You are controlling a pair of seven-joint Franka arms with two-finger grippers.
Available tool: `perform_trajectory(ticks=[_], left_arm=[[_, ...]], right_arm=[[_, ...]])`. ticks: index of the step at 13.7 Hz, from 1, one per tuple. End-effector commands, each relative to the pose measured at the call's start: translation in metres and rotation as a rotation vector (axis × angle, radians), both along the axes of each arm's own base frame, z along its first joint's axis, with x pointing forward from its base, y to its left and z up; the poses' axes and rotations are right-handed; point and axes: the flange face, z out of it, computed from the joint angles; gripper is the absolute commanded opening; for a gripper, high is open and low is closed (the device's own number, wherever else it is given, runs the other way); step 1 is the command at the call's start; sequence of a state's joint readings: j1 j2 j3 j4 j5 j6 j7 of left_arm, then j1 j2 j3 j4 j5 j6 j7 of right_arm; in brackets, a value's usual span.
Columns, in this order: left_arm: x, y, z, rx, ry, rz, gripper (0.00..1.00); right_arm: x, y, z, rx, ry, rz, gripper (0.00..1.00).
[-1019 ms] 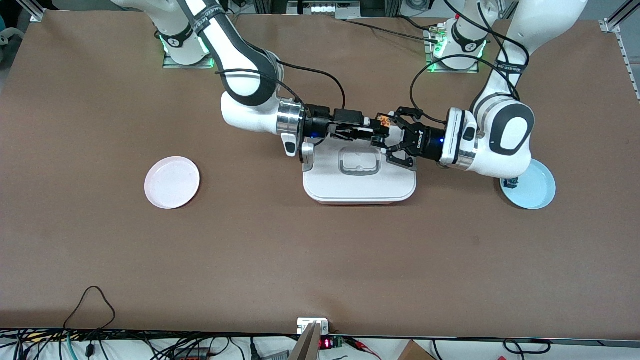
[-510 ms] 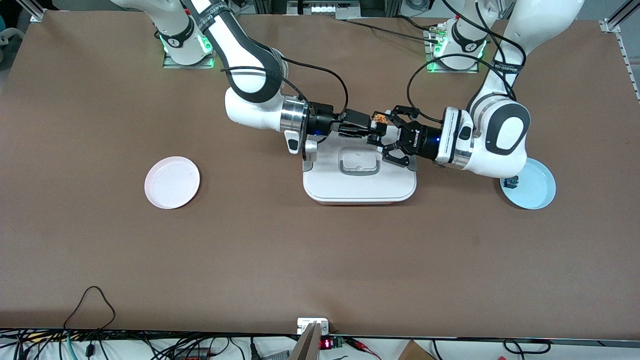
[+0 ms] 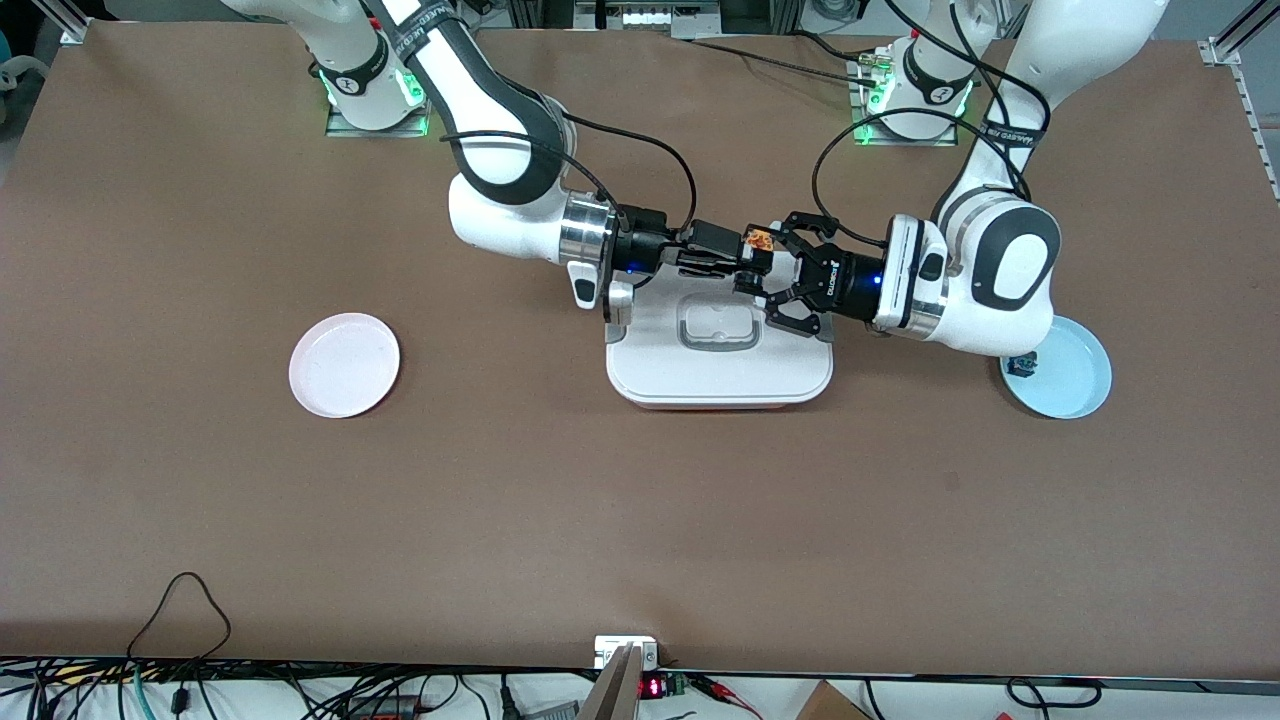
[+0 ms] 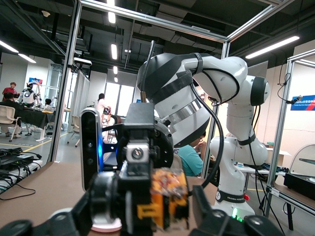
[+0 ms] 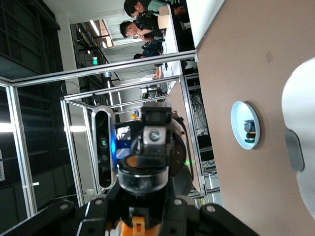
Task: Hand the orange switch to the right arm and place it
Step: 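Close the right gripper on the orange switch and open the left gripper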
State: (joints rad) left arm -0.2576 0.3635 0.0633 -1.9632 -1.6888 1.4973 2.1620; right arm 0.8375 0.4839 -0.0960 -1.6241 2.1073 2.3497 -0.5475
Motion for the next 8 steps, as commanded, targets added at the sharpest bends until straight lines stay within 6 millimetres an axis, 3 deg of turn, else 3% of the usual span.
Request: perform_trajectory(ticks=[1, 4, 8], left_arm=[[0.0, -0.004, 0.001, -0.03, -0.023, 0.007, 1.0], [0.001, -0.004, 0.001, -0.03, -0.022, 0.008, 1.0], [0.005, 0.012, 0.006, -0.024, -0.034, 0.029, 1.0]], right_arm=[[0.026, -0.019, 0.011, -0.009, -0.043, -0.017, 0.0], [0.053, -0.054, 0.015, 0.0, -0.07, 0.031, 0.0], [0.102, -0.148, 0.017, -0.037, -0.131, 0.194, 0.0]])
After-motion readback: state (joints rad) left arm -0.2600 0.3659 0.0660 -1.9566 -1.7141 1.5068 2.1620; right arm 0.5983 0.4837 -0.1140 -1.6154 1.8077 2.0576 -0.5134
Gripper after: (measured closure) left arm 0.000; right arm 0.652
